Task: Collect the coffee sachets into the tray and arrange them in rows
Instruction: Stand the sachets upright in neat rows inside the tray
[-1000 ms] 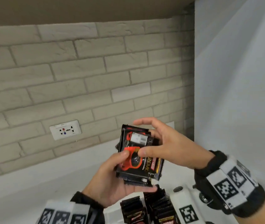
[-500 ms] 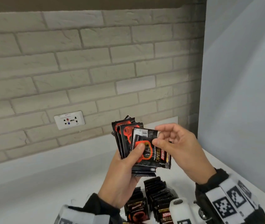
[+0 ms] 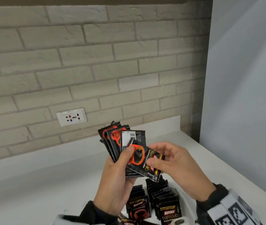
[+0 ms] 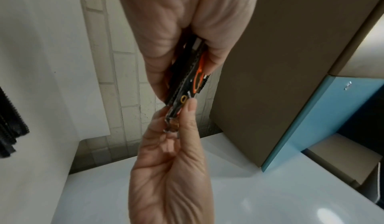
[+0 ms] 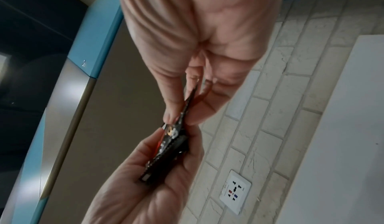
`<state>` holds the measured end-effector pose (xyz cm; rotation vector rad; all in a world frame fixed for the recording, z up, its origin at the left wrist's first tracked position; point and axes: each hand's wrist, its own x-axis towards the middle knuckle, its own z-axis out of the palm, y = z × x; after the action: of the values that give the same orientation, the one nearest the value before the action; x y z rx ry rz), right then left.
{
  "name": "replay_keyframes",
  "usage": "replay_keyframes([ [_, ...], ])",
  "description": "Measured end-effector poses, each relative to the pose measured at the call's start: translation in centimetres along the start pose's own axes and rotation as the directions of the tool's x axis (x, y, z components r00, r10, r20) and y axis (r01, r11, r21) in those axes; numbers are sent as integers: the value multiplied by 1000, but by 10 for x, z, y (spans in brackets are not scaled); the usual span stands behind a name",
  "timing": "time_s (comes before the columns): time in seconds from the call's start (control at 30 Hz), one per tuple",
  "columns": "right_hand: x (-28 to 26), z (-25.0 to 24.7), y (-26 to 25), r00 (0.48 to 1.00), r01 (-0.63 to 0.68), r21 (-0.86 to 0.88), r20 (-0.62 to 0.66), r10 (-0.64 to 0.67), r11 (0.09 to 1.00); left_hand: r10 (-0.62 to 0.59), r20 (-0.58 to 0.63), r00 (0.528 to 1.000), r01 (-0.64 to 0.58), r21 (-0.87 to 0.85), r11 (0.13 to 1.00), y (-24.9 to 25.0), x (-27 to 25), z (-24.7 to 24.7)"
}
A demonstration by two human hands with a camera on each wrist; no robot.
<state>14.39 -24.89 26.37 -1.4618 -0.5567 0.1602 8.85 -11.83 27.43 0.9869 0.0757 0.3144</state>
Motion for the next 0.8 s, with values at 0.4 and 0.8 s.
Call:
replay_keyframes([
  [0.4,-2,0,6,988,-150,499,100,115,853,48,-48,998,-49,-22,999,6,2,0],
  [0.8,-5,24,6,997,-65,229,-32,74,971,164,-9,986,-161,150,975,0,0,3],
])
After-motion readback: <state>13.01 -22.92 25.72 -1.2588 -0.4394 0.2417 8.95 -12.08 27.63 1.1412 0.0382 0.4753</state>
